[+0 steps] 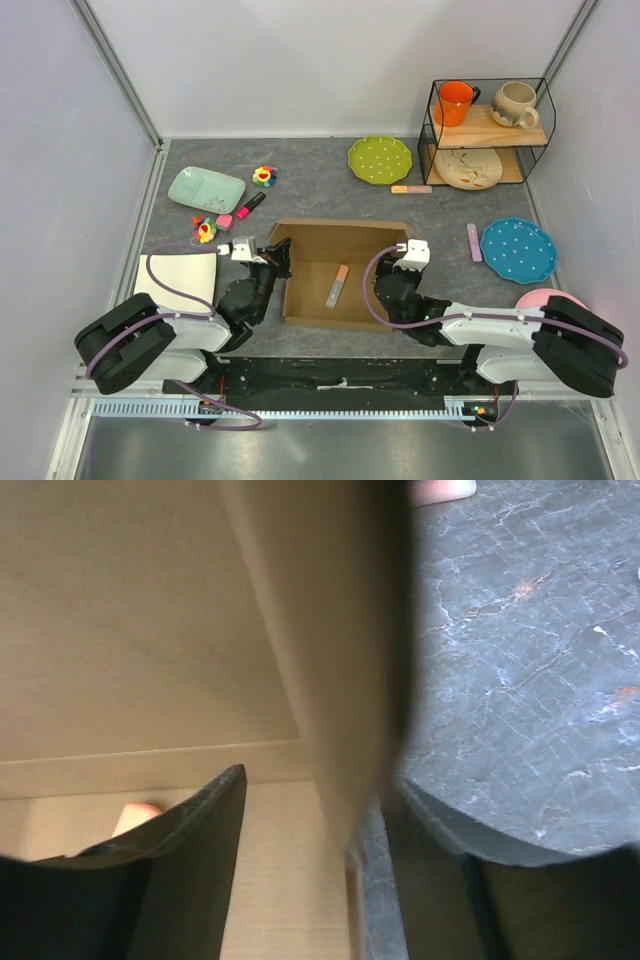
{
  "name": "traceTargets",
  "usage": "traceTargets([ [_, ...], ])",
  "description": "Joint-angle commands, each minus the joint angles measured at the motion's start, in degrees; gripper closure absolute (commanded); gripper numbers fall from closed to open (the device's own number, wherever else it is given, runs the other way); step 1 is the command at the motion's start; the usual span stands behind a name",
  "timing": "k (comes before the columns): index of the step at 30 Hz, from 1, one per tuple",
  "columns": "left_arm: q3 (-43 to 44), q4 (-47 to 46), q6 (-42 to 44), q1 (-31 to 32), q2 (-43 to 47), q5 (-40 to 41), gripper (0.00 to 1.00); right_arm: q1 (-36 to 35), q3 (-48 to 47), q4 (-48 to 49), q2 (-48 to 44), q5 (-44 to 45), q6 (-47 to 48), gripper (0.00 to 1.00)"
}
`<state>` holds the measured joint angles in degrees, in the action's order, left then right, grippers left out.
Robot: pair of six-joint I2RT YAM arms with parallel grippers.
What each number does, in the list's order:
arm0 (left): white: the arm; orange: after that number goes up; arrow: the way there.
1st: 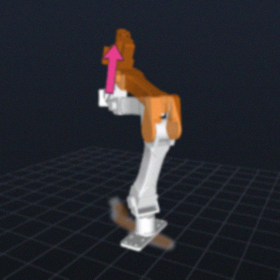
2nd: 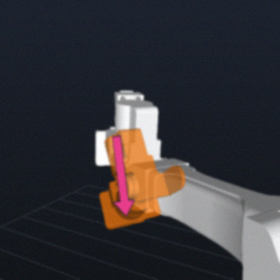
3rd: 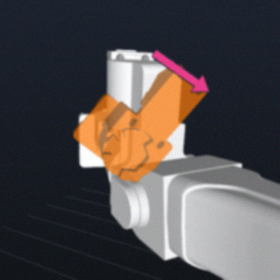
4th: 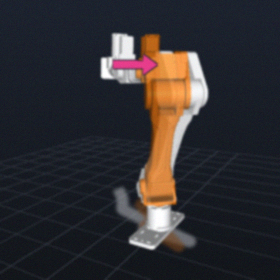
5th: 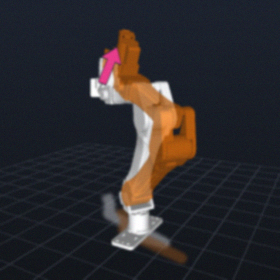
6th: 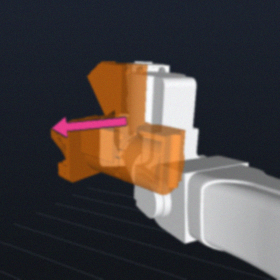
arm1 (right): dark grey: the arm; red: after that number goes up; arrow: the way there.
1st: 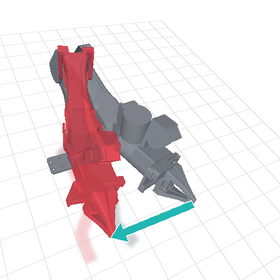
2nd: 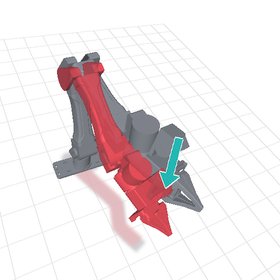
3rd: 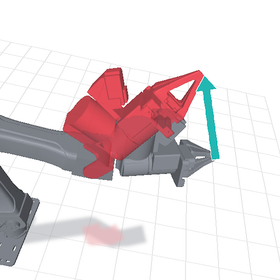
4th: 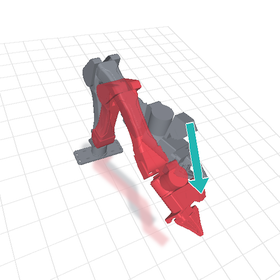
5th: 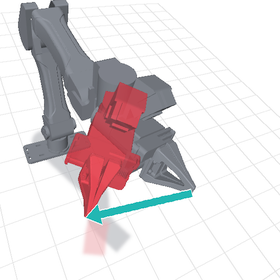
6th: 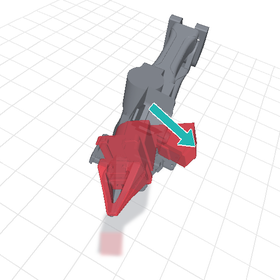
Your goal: Fold the paper box
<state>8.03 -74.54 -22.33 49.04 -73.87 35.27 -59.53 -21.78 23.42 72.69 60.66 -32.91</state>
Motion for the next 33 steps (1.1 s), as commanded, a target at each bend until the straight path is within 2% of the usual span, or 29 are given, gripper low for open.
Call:
traceTargets([
  [1,-1.97,4.49,-2.55,1.15,-0.58,-0.55,0.92,-1.2,-1.25,-7.85,-7.11,-1.51,-0.41,0.32],
  [5,-2.41,4.14,-2.11,1.24,-0.66,0.24,0.92,-2.08,-1.33,-14.26,-14.05,-1.42,-0.32,0.22],
  [9,-2.23,3.88,-1.76,1.41,-0.84,0.51,0.92,-3.49,-1.6,-17.88,-22.47,-1.25,1.7,0.02],
  [18,-1.09,3.7,-0.09,2.2,-1.19,0.68,0.92,-4.9,-0.81,-21.84,-39.96,-0.72,5.48,0.02],
  [24,-0.39,3.88,0.44,2.73,-1.72,1.21,0.92,-4.9,-2.03,-17.45,-51.04,-7.4,15.14,0.02],
  [28,-0.12,3.97,0.62,3.08,-2.51,1.56,0.92,-4.9,-6.07,-17.27,-54.14,-8.11,18.31,0.02],
  [33,-0.03,4.05,-0.17,3.43,-3.04,2.08,0.92,-4.9,-9.42,-19.11,-53.09,-7.41,17.97,0.02],
])
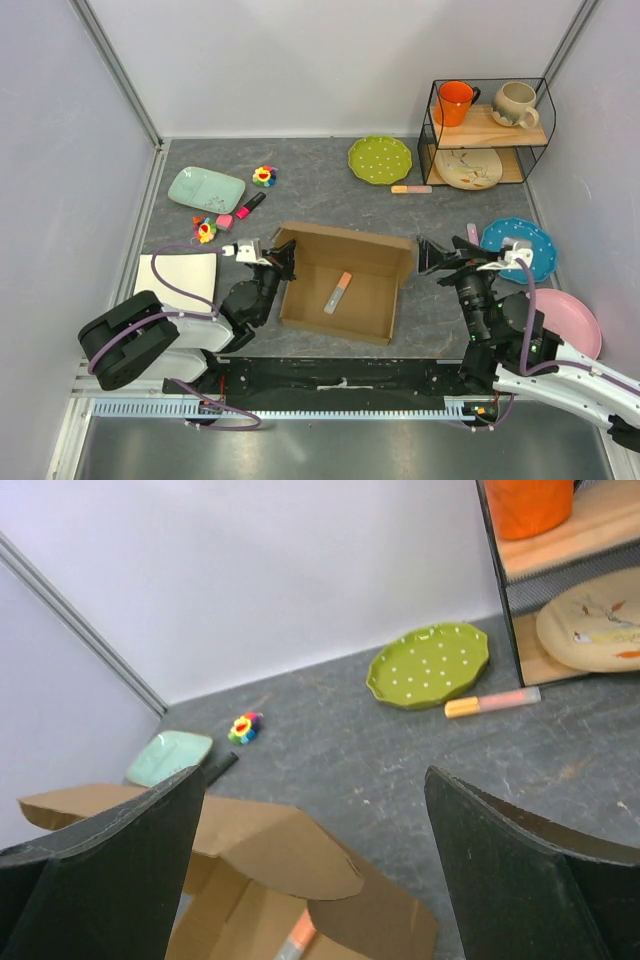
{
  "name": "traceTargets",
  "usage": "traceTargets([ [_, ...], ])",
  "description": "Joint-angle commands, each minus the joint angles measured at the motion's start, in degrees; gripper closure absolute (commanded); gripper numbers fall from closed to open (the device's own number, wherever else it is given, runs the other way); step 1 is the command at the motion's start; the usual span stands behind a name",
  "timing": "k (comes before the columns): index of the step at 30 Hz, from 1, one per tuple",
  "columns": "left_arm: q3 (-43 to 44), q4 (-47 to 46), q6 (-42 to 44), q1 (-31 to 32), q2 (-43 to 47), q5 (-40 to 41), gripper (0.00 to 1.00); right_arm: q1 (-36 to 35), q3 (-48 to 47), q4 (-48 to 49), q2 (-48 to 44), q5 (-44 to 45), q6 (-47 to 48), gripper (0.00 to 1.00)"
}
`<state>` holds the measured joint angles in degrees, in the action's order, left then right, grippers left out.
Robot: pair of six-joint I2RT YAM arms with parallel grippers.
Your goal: Fold the paper box
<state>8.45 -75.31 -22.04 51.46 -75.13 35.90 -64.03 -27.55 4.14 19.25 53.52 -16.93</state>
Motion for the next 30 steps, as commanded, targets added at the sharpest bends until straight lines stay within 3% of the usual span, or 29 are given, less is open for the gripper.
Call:
traceTargets([
  [1,-0.45,4.99,-0.46,1.1,-1.68,1.54,0.92,-0.39,-3.48,-0.18,0.09,0.09,0.77,0.02],
  [7,-0.71,5.96,-0.55,1.18,-1.42,1.81,0.92,-0.31,-1.19,0.43,-3.43,2.81,0.49,0.02],
  [13,-0.89,6.14,-1.77,1.27,-1.42,1.54,0.92,-0.31,-3.92,-21.15,7.02,9.77,-18.99,0.03],
  [16,-0.89,6.23,-1.78,1.45,-1.07,1.45,0.92,-0.31,-1.64,-24.7,9.93,8.54,-28.23,0.2],
  [17,-0.89,6.31,-1.69,1.45,-1.07,1.37,0.92,-0.39,-0.85,-24.71,10.28,7.58,-29.38,0.3],
  [20,-0.89,6.49,-1.08,1.54,-0.54,1.19,0.92,-0.39,1.44,-24.01,11.33,6.61,-31.32,0.43],
  [30,-1.5,6.84,-1.69,1.62,-0.28,0.57,0.92,-0.39,2.76,-15.04,18.01,-0.86,-27.37,0.48],
])
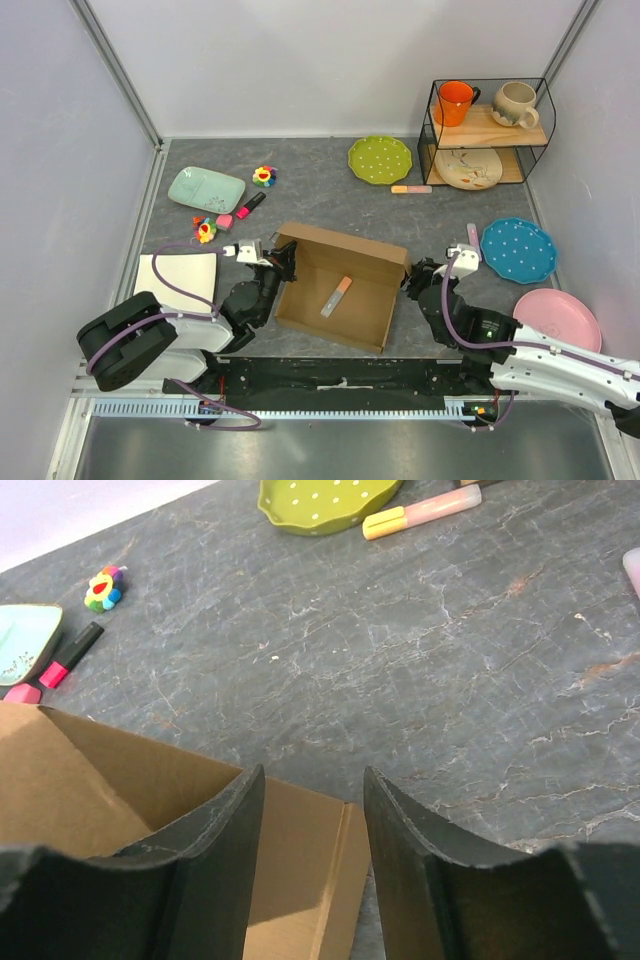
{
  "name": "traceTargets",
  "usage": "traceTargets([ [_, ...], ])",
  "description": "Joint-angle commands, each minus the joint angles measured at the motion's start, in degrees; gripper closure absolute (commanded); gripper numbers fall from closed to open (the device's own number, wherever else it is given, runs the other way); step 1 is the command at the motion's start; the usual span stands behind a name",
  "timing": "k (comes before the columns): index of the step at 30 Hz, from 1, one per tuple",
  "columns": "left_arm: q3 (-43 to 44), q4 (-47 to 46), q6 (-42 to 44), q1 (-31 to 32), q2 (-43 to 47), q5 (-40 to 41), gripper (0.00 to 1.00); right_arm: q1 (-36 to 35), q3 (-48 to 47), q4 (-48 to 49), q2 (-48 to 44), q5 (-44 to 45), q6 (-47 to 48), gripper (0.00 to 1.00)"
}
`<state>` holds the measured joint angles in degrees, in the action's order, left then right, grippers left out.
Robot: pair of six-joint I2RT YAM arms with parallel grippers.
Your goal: Fold the paper box
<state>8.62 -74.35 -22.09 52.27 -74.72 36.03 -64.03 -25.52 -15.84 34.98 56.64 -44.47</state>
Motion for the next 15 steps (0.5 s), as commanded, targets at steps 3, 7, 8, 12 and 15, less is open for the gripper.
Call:
traceTargets([
  [3,-2.29,6.05,-1.99,0.99,0.01,0.53,0.92,-0.31,1.87,6.16,4.21,-5.31,-0.62,0.52],
  [7,-3.0,8.33,-2.61,0.99,2.38,-0.34,0.91,-0.31,4.07,6.87,4.92,-5.49,-1.58,0.53],
  [8,-3.17,10.34,-3.13,0.99,3.25,-0.43,0.89,-0.31,5.03,6.78,4.49,-5.4,-1.93,0.53],
  [12,-4.31,14.74,-3.49,1.08,7.39,-1.05,0.85,-0.31,7.67,6.34,2.73,-5.49,-3.08,0.53],
  [15,-5.89,16.59,-4.01,0.99,9.94,-0.88,0.84,-0.31,9.43,6.34,2.2,-6.19,-4.22,0.53],
])
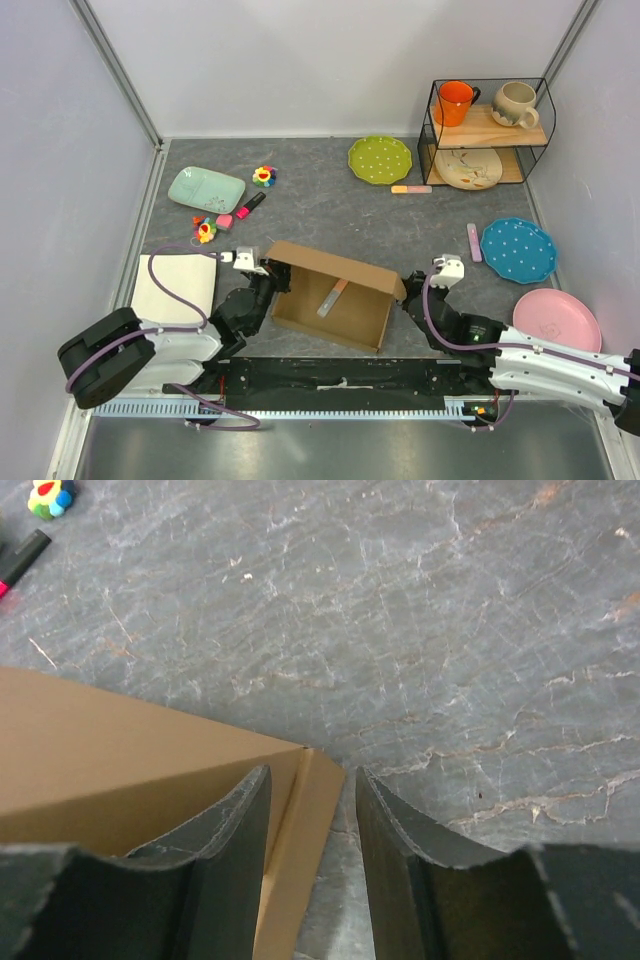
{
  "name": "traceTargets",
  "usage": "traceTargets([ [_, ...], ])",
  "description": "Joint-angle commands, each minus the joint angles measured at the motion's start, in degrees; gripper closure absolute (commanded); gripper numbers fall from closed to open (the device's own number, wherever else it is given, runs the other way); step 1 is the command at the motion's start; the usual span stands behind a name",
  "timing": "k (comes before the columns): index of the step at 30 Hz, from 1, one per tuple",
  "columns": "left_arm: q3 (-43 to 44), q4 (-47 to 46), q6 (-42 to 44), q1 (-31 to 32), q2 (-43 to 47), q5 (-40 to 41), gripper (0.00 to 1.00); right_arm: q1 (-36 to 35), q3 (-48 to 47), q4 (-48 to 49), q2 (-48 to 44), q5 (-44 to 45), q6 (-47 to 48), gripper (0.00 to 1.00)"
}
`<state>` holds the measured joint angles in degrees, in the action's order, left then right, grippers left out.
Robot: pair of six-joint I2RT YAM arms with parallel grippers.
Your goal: Fold the paper box
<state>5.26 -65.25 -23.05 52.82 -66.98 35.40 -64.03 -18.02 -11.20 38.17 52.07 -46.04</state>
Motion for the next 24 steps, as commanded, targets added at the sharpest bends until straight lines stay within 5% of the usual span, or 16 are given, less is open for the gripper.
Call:
traceTargets([
  [1,-2.97,7.94,-3.4,0.44,2.99,-0.07,0.84,-0.31,2.2,1.8,-0.91,-1.8,-2.82,0.53],
  [12,-4.47,13.57,-5.43,0.44,7.65,0.29,0.81,-0.39,2.82,1.1,-2.57,-1.19,-4.15,0.53],
  [18,-4.29,19.54,-6.57,0.44,9.84,0.55,0.79,-0.31,-6.14,2.75,-7.68,0.4,4.63,0.42],
  [24,-6.84,25.52,-11.57,0.44,13.01,0.73,0.79,-0.39,-17.03,10.84,3.03,-12.68,17.81,0.26],
])
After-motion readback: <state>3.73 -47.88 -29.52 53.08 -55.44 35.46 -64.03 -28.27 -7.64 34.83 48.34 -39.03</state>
